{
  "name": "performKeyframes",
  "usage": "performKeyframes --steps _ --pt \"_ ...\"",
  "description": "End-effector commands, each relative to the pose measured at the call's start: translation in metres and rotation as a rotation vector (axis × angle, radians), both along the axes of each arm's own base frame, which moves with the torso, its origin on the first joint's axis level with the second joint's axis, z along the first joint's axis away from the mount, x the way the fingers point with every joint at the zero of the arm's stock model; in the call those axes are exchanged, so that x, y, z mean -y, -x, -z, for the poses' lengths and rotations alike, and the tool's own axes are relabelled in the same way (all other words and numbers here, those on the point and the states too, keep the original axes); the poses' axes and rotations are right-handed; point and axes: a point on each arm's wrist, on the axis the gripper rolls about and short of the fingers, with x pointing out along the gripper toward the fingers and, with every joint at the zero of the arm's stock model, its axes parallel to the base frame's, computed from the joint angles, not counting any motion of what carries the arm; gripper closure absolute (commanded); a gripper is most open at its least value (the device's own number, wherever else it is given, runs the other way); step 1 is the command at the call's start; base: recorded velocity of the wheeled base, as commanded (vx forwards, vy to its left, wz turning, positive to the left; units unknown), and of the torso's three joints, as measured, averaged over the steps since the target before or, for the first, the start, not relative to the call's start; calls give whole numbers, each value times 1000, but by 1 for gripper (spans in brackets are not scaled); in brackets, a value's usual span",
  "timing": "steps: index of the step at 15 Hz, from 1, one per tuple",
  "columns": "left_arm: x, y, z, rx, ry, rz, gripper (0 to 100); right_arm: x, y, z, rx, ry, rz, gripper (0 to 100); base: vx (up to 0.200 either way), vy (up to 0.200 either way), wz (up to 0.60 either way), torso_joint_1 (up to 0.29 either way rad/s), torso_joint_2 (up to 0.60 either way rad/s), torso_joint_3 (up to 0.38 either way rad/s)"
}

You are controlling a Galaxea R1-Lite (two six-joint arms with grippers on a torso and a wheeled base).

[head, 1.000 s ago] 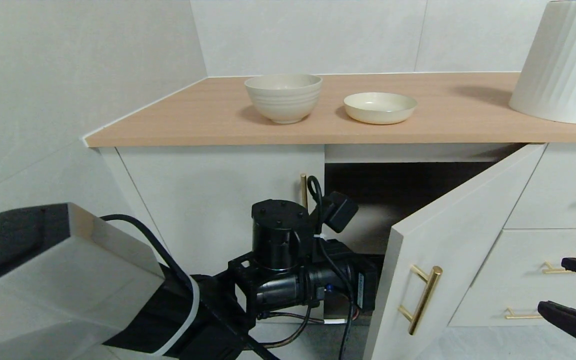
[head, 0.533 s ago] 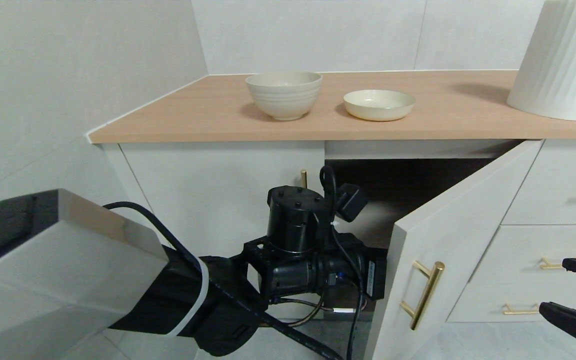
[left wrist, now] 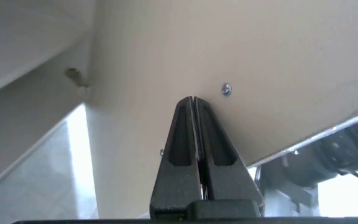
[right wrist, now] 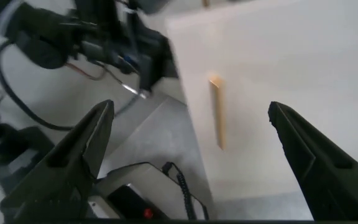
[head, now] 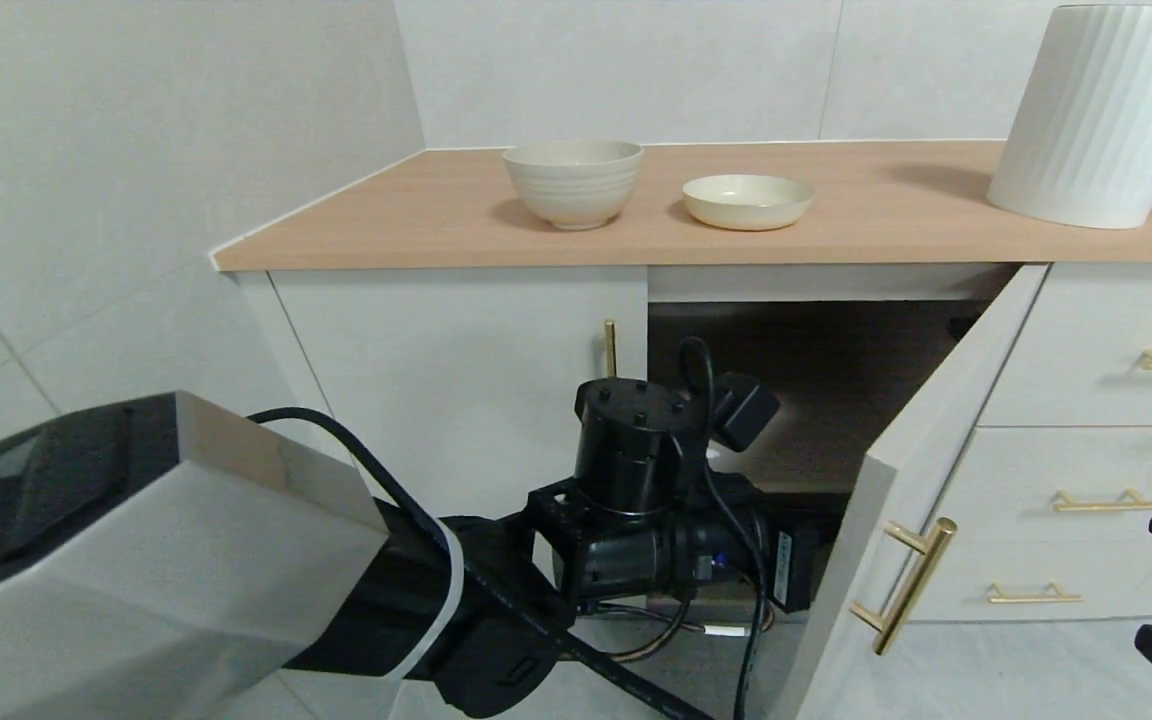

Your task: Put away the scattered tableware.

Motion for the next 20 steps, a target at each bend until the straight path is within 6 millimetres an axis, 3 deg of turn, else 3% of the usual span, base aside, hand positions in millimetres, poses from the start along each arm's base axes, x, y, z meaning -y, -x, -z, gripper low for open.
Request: performKeyframes --steps 1,3,4,6,15,17,20 --pt "13 8 -1 -2 -5 27 100 1 2 -1 8 -9 -13 0 0 0 0 0 0 0" --pt "42 30 -10 -29 -34 108 100 1 3 0 8 -14 -40 0 0 0 0 0 0 0" --pt "67 52 -22 -40 -50 180 100 3 7 0 15 -26 -88 0 0 0 0 0 0 0" --pt "78 65 -32 -40 -58 206 100 6 12 -3 36 -46 -118 0 0 0 0 0 0 0" --pt "77 66 -26 -38 -72 169 100 10 13 -29 218 -200 -80 0 0 0 0 0 0 0" --pt "70 64 -39 -11 -36 137 100 9 12 -28 206 -195 -88 0 0 0 0 0 0 0" --pt "42 55 -65 12 -2 76 100 3 3 -25 169 -172 -87 0 0 0 0 0 0 0"
